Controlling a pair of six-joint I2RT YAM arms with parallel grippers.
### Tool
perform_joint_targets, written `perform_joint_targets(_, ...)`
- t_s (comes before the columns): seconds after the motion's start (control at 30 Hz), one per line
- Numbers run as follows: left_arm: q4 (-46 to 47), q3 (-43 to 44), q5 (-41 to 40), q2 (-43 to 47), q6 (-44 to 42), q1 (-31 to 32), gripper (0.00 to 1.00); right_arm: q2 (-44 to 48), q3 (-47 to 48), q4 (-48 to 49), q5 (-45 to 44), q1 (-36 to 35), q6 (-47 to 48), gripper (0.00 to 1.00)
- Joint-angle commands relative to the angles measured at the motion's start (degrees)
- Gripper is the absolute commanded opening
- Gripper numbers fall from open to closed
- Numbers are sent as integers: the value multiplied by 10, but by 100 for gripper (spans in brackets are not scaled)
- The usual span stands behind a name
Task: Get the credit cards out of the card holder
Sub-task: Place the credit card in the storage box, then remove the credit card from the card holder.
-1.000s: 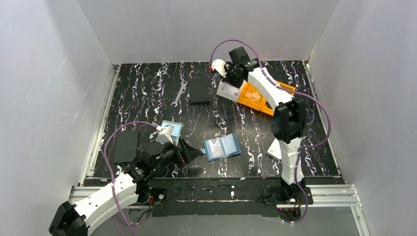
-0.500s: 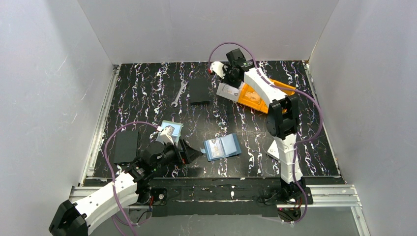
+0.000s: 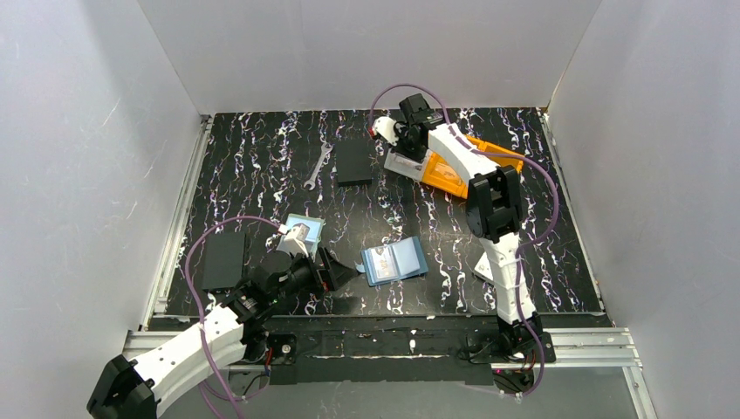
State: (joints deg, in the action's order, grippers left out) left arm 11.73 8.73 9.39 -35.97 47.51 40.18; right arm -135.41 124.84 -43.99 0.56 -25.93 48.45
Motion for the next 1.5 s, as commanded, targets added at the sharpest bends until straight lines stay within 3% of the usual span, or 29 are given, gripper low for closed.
perform_joint_targets(0.0,-5,9,-9,-4,-11,-5,98,-13,37,-9,22,6,-2,8)
perform_joint_targets(0.4,-5,12,-8,-12,-12,-7,98,-36,60,-20,46,16,-13,15)
perform_joint_targets(0.43,-5,13,-8,-13,-12,-7,98,-38,63,-12,41,17,-18,21)
perform_joint_targets(0.5,-5,14,-7,-15,-12,-8,98,-41,69,17,7,21,-34,47)
perform_joint_targets(0.57,-6,16,-4,-17,-12,-8,98,-42,81,55,-44,28,-58,64)
perform_joint_targets(0.67,-6,20,-2,-19,-12,-9,98,-35,89,106,-116,34,-79,73)
perform_joint_targets(0.8,-7,28,-2,-28,-13,-9,98,-14,87,139,-153,41,-104,75)
perform_joint_targets(0.93,-7,46,5,-43,-16,-9,98,16,70,147,-117,47,-128,75)
perform_joint_targets(1.27,-8,50,-7,-40,26,-15,98,161,-59,108,103,50,-177,77)
perform_joint_targets(1.47,-7,56,12,-38,52,-18,98,293,-211,100,227,54,-213,78)
